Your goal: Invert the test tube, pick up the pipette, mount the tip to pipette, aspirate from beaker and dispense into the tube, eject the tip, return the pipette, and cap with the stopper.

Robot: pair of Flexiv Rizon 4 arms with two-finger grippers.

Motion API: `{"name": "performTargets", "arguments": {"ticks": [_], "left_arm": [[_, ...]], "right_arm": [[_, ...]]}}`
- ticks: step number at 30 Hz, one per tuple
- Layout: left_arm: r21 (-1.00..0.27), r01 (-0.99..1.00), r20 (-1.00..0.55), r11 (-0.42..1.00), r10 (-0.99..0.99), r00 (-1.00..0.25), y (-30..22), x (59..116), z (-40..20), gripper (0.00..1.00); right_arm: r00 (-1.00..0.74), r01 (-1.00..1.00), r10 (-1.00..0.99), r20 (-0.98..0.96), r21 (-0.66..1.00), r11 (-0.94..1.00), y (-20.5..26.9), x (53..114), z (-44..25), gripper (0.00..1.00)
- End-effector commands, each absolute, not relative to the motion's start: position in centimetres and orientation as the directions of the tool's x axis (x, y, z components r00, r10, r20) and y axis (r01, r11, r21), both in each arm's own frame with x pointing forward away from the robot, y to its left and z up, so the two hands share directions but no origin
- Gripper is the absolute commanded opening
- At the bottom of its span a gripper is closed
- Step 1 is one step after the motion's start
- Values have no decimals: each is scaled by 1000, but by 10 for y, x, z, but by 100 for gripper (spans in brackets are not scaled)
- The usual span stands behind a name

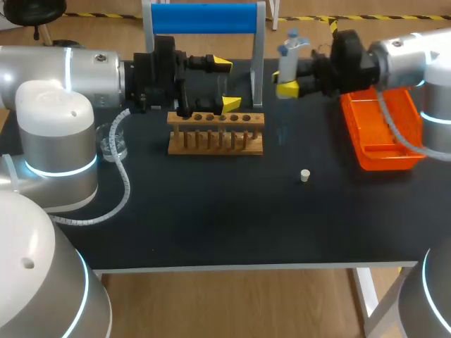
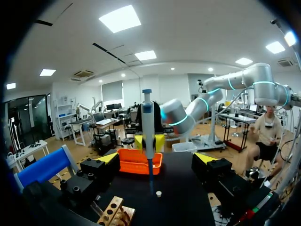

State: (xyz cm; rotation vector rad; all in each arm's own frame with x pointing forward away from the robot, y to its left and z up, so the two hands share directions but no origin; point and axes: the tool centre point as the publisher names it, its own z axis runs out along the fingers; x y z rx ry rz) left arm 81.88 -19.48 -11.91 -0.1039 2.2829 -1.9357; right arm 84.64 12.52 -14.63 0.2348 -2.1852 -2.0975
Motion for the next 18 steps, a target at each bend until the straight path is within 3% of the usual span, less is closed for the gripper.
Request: {"name": "performTargets", "arguments": {"ticks": [1, 11, 18], "left_arm": [[-985, 41, -66, 168, -147, -987, -195, 819, -119, 100], [-985, 41, -66, 168, -147, -987, -195, 819, -119, 100], [-985, 41, -66, 168, -147, -987, -195, 819, -119, 100]], "right_arm": [[-988, -48, -149, -40, 998, 52, 83, 842, -139, 0], [-995, -46, -87, -41, 998, 50, 34, 843, -139, 0], [-996, -44, -80, -41, 998, 36, 29, 845, -139, 0]]}}
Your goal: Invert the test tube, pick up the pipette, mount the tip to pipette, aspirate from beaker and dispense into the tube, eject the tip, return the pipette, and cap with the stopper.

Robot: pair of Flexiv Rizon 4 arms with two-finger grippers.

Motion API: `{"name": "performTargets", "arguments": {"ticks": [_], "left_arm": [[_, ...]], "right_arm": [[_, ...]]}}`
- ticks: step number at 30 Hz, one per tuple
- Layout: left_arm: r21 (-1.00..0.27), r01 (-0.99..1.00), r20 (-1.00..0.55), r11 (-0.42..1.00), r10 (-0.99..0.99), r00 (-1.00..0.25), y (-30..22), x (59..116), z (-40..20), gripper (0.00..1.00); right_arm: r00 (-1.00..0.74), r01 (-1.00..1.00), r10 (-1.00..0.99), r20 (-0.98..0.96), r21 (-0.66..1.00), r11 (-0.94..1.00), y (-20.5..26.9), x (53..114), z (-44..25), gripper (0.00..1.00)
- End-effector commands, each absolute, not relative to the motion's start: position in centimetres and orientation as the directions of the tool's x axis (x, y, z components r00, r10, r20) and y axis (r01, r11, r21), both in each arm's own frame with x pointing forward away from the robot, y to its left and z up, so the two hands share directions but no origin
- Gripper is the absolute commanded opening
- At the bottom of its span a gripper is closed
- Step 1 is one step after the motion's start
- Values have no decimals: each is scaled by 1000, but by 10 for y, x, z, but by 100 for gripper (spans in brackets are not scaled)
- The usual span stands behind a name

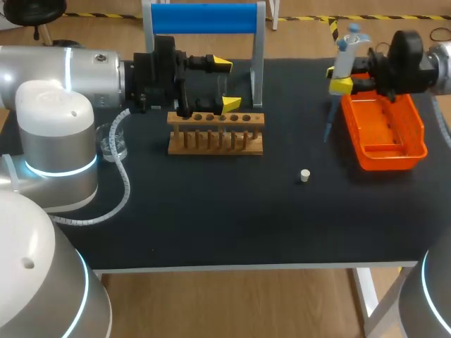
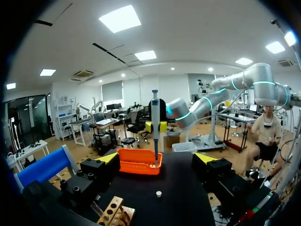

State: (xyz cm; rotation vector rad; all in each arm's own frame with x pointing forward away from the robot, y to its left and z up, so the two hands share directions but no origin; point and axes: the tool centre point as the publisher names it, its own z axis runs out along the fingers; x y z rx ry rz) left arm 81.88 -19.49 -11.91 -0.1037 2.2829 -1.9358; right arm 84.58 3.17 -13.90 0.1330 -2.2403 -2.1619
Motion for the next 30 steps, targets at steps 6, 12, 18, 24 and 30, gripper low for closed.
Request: {"name": "performTargets", "arguments": {"ticks": [6, 12, 18, 24, 30], "left_arm": [[-985, 41, -66, 168, -147, -987, -195, 819, -119, 100], [-985, 41, -66, 168, -147, -987, -195, 819, -119, 100], [-985, 41, -66, 168, -147, -987, -195, 819, -119, 100], [-985, 41, -66, 168, -147, -987, -195, 819, -119, 100], [-985, 41, -66, 168, -147, -987, -195, 819, -119, 100]], "right_arm": [[-996, -44, -80, -41, 998, 36, 29, 845, -139, 0], [-996, -44, -80, -41, 998, 36, 29, 845, -139, 0], [-996, -44, -80, -41, 998, 36, 29, 845, -139, 0], [-996, -44, -80, -41, 998, 36, 29, 845, -139, 0], [-996, -27, -84, -26, 1000, 15, 16, 844, -137, 0]]}}
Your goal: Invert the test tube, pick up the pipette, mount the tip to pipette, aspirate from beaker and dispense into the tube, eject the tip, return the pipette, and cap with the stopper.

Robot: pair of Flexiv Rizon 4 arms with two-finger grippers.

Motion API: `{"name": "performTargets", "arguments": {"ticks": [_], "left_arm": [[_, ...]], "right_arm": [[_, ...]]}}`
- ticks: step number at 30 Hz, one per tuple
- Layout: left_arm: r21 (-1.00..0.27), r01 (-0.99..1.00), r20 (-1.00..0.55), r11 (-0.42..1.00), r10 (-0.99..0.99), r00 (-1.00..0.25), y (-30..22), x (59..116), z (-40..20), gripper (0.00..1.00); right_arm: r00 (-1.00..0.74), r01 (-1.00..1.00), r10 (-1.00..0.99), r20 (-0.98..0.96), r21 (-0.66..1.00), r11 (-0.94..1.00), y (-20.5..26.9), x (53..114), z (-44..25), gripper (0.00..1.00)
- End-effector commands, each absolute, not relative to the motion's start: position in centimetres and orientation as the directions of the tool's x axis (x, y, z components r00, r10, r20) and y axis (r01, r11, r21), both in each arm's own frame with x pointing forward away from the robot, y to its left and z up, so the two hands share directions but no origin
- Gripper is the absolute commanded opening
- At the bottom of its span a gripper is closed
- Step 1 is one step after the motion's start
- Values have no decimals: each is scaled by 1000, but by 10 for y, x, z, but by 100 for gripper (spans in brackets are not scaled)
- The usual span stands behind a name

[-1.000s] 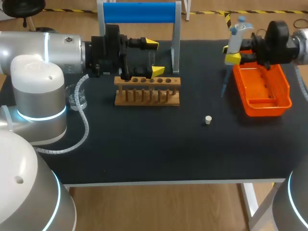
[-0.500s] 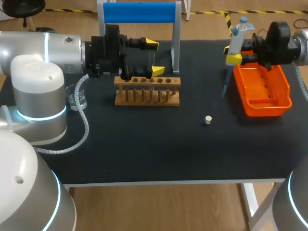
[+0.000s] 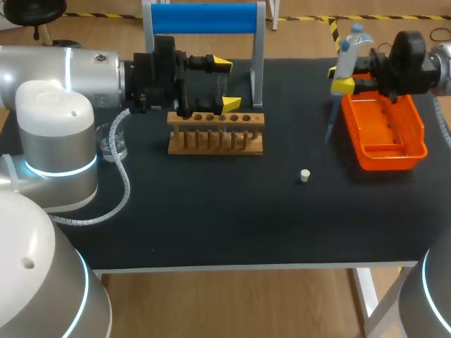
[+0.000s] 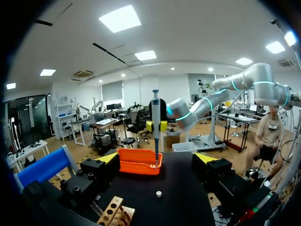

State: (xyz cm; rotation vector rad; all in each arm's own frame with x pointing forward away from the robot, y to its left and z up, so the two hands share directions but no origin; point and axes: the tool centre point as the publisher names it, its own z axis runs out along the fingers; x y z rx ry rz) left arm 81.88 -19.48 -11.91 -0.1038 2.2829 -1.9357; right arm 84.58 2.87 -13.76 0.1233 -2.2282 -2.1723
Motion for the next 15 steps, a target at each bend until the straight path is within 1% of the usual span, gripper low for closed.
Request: {"name": "performTargets", "arguments": {"ticks": [1, 6, 12, 15], "left_arm": [[-985, 41, -66, 168, -147, -987, -195, 819, -119, 100], [-985, 41, -66, 168, -147, -987, -195, 819, -119, 100], [-985, 41, -66, 168, -147, -987, -195, 819, -119, 100], [-985, 41, -66, 168, -147, -987, -195, 819, -119, 100]], "right_arm": [[-996, -24, -85, -23, 1000, 12, 13, 844, -136, 0], [-996, -32, -84, -32, 999, 4, -12, 846, -130, 0], [-997, -32, -70, -32, 999, -8, -54, 860, -125, 0], [-998, -11, -68, -16, 998, -61, -80, 871, -124, 0]]}}
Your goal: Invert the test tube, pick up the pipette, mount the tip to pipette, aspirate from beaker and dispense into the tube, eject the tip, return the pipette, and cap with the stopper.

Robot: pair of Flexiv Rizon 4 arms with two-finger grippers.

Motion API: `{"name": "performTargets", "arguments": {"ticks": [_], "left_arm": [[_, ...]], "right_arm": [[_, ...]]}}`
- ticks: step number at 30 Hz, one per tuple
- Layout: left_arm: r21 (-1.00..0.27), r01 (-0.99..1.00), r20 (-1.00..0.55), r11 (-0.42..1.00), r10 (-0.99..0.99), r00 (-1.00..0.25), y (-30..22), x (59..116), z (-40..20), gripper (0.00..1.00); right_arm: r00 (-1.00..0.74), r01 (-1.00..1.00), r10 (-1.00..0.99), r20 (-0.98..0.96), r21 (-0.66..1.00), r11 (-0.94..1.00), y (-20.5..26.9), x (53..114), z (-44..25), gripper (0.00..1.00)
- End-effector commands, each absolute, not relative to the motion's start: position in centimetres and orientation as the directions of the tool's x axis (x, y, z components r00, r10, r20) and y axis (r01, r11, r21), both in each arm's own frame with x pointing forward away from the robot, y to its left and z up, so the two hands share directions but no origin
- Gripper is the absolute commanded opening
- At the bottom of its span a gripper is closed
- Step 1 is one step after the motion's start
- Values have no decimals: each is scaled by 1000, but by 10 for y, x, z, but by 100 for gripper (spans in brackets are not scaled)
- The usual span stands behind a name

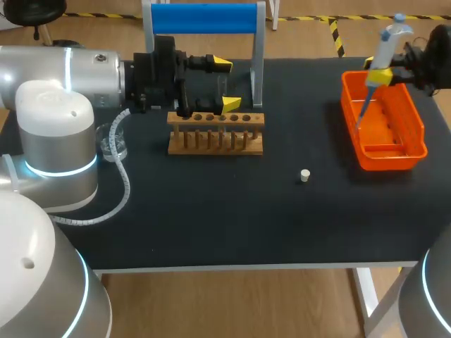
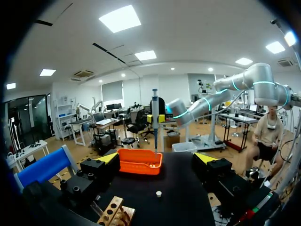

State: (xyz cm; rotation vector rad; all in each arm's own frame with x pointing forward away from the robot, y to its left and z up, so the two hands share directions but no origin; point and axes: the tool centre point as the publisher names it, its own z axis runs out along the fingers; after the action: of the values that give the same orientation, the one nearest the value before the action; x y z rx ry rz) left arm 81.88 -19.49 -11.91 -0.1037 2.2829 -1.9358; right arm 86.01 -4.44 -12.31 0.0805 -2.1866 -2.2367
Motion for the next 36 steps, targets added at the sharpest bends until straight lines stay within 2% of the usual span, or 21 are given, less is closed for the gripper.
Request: {"name": "performTargets", "arguments": {"ticks": [1, 8, 16, 36], "left_arm": [[-985, 41, -66, 168, -147, -987, -195, 819, -119, 100], [-985, 41, -66, 168, -147, -987, -195, 819, -119, 100], [-985, 41, -66, 168, -147, -987, -195, 819, -119, 100], [-985, 41, -66, 168, -147, -987, -195, 819, -119, 100]], "right_arm": [[-998, -14, -65, -18, 998, -60, -88, 874, -124, 0], [-998, -20, -63, -26, 995, -93, -135, 889, -122, 0], [-996, -44, -76, -48, 998, -52, -163, 896, -125, 0], [-986, -15, -165, -20, 999, -32, -177, 917, -145, 0]]}}
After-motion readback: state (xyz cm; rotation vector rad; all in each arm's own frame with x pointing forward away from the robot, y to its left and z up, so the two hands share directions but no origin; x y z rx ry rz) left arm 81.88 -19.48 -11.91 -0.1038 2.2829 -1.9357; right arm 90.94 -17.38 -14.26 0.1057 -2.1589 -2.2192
